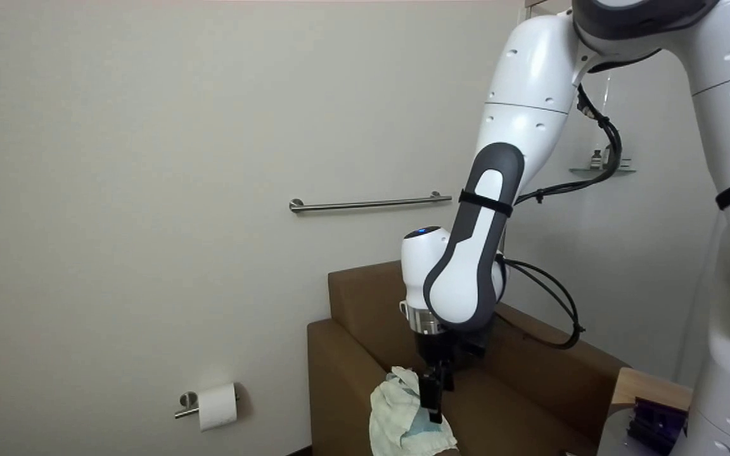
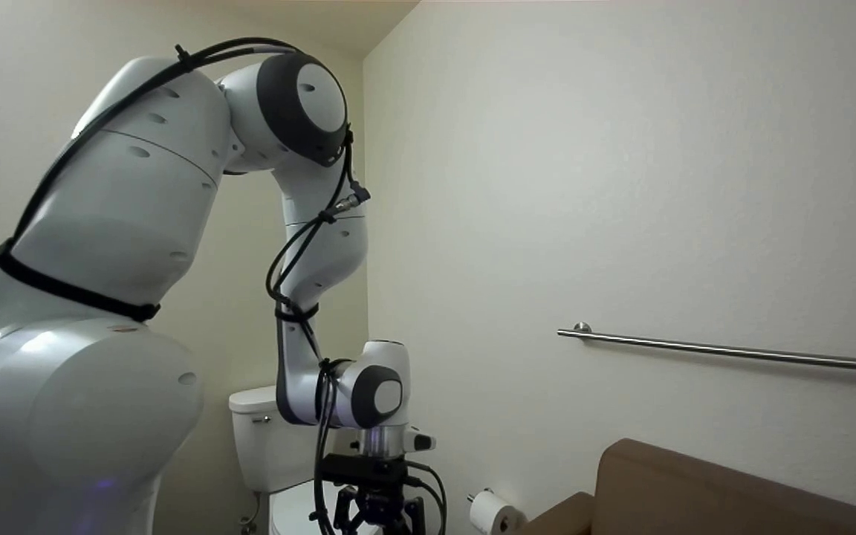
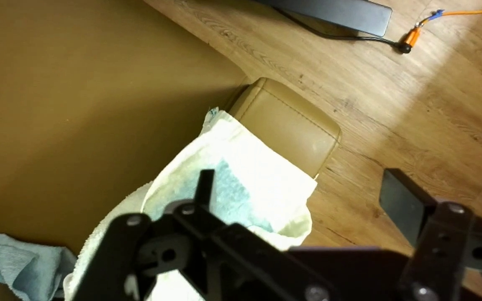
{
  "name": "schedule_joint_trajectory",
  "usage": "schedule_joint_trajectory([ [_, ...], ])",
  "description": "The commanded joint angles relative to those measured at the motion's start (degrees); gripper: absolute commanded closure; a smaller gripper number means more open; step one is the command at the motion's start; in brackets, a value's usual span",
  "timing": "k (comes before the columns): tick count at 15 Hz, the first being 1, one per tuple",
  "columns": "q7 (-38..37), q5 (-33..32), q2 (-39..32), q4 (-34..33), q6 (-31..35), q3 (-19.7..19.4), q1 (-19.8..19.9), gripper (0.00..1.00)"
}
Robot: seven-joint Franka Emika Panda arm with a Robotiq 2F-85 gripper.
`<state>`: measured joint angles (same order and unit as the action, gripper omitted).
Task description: Use the towel to wipe the sofa's left arm
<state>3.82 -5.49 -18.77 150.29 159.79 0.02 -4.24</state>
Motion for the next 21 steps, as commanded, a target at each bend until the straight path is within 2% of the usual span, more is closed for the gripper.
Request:
schedule_joint_trajectory([
  [1, 3.41, 2.02, -3.92, -2.69, 2.2, 2.11, 3.43, 0.0],
  [3, 5.91, 3.93, -9.06, -7.11, 4.43, 3.26, 6.62, 0.0],
  [6, 4.03, 2.67, -16.99, -15.76, 5.78, 1.17, 8.17, 0.0],
  [10, 5.37, 3.46, -26.34, -26.21, 4.84, 3.6, 13.06, 0.0],
  [13, 5.73, 1.85, -29.23, -29.98, 4.41, 3.84, 12.56, 0.0],
  [14, 5.32, 1.17, -29.46, -30.53, 4.02, 2.83, 11.36, 0.25],
  [16, 5.06, 0.73, -29.69, -30.87, 3.17, 1.98, 10.83, 0.32],
  [21, 6.51, 1.55, -29.54, -31.07, 1.1, 3.34, 12.83, 0.62],
])
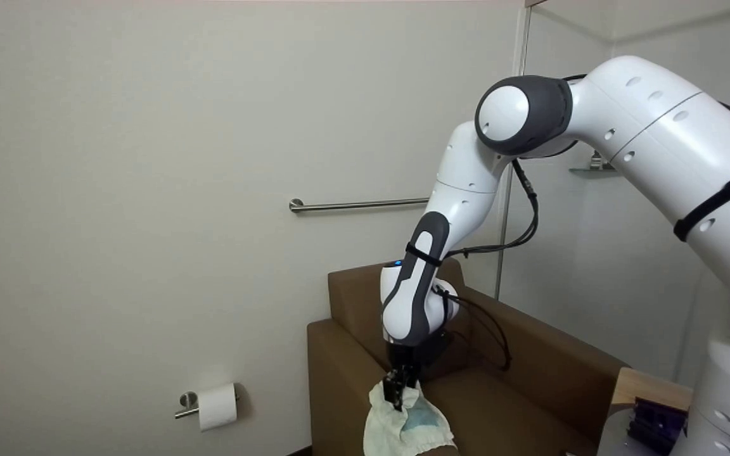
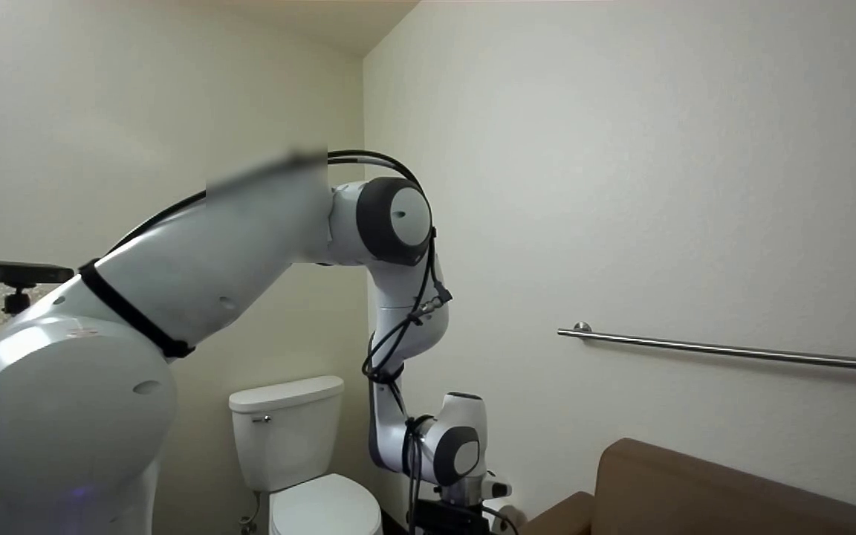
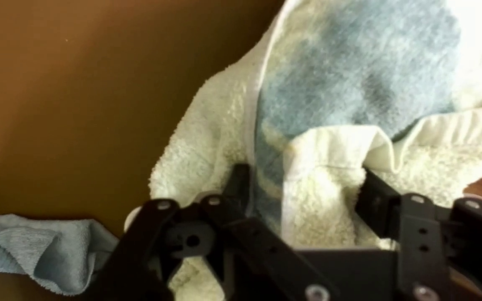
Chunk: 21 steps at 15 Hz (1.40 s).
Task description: Use the towel to wipe the sofa's left arm
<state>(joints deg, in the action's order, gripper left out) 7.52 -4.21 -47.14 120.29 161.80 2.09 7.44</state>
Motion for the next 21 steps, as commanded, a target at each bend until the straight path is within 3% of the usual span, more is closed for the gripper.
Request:
schedule_joint_trajectory([
  [1, 3.0, 0.32, -1.18, -0.95, -1.52, 1.35, 1.27, 0.69],
  [5, 4.98, 1.2, -1.51, -0.39, -2.58, 3.11, 3.29, 0.89],
  [14, 12.94, 2.95, -4.11, -5.71, -9.44, 8.79, 9.8, 0.89],
  [21, 14.38, 1.81, -5.1, -11.03, -16.2, 7.67, 6.61, 0.9],
])
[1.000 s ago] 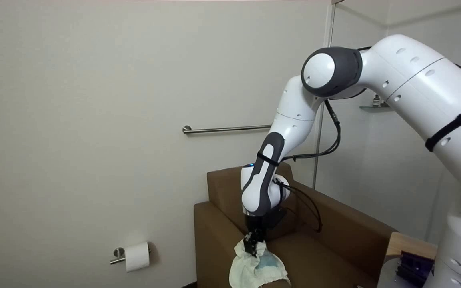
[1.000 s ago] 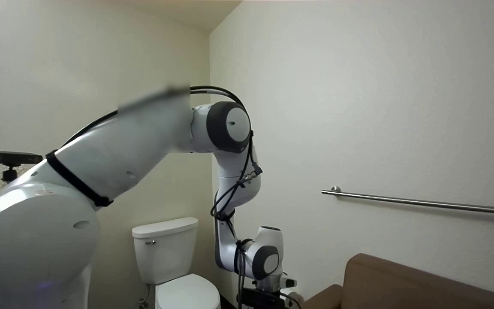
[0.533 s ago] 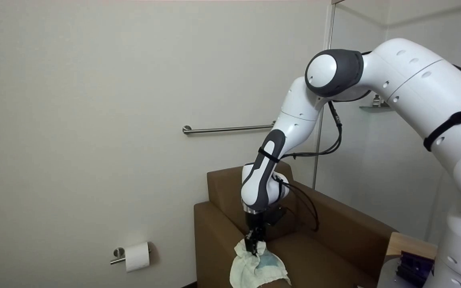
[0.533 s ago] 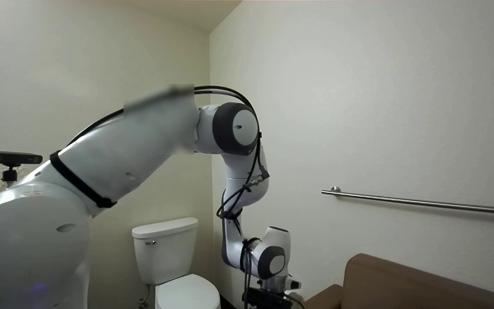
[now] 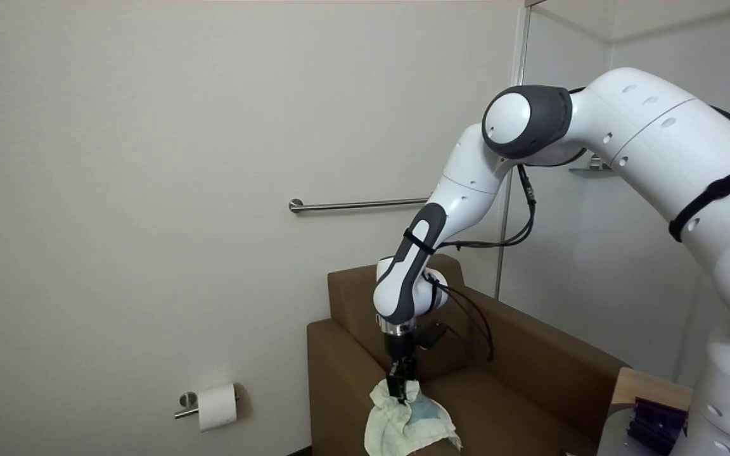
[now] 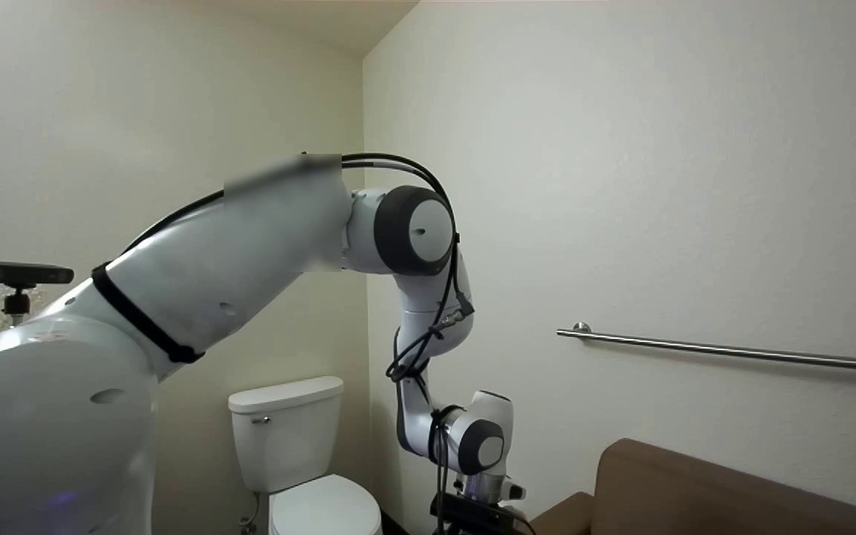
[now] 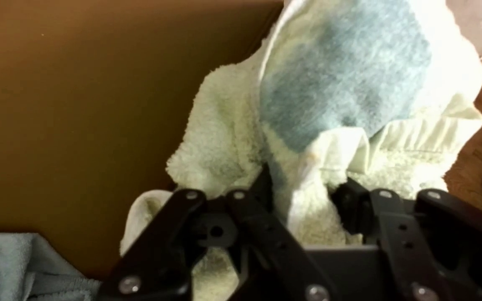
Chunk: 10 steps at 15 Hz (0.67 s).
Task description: Use the towel to wipe the sofa's left arm
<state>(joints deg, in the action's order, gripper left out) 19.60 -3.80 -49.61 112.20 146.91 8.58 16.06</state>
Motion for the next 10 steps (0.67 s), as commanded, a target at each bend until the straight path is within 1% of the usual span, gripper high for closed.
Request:
schedule_joint_trajectory([
  [1, 2.41, 1.4, -2.54, -3.4, -1.88, 1.07, -2.31, 0.9],
  [5, 2.25, 1.27, -2.15, -4.71, -2.69, 0.42, -3.86, 0.9],
  [10, 0.06, 0.71, -1.46, -6.25, 1.08, -1.1, -6.51, 0.9],
])
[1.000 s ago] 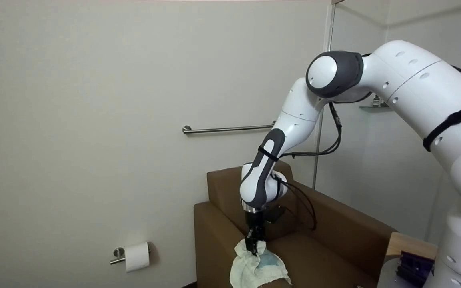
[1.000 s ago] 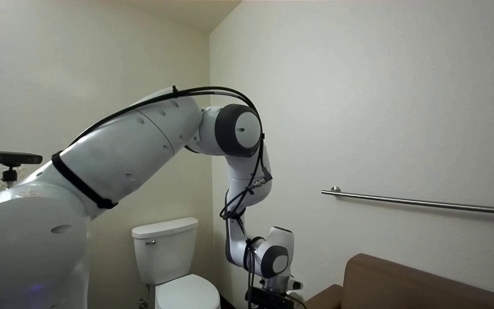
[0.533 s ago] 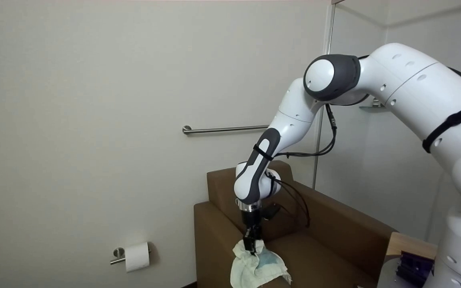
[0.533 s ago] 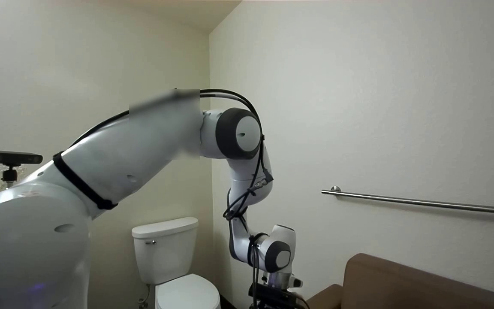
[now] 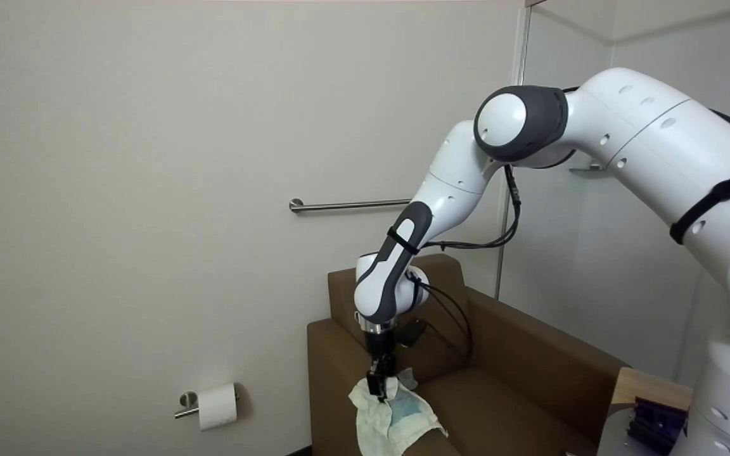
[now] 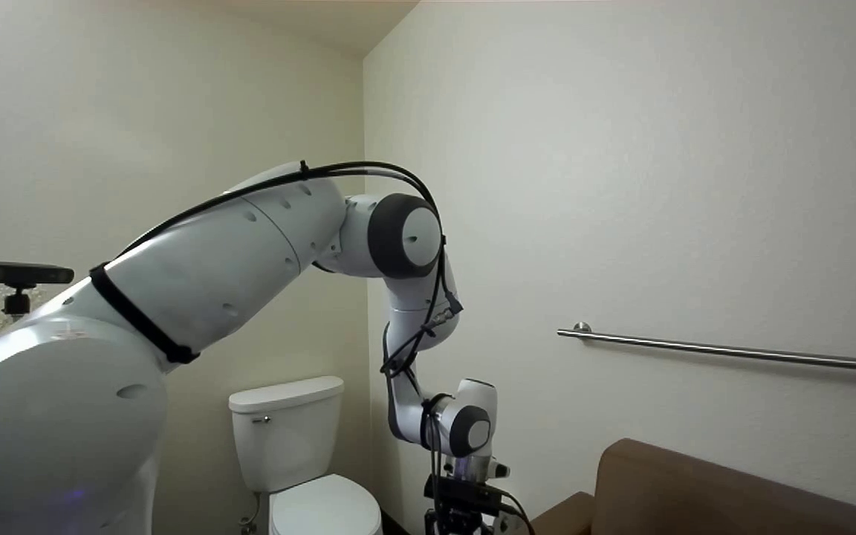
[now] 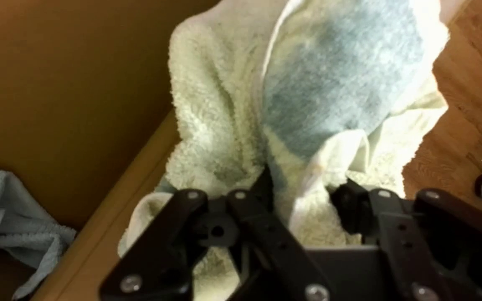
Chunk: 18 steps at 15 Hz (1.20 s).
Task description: Use the towel to wipe the sofa's left arm
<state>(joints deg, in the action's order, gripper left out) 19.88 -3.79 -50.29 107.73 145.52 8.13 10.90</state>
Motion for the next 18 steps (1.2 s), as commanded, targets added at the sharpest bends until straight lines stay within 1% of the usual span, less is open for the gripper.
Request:
schedule_joint_trajectory([
  [1, -0.65, 0.57, -1.07, -2.44, 3.01, -1.06, -1.82, 0.89],
  [5, -3.51, 0.37, -4.27, -7.51, 2.17, -3.91, -3.46, 0.9],
  [8, -7.57, 0.12, -7.54, -12.82, 0.75, -6.8, -4.92, 0.9],
  [12, -11.52, 0.43, -10.24, -18.34, -3.11, -8.38, -5.73, 0.9],
  [14, -11.55, 1.11, -10.87, -19.87, -5.56, -7.86, -4.87, 0.9],
  [17, -9.73, 3.07, -10.83, -20.17, -8.99, -6.32, -3.15, 0.91],
  [18, -10.79, 2.3, -8.75, -18.66, -8.14, -6.81, -5.1, 0.74],
])
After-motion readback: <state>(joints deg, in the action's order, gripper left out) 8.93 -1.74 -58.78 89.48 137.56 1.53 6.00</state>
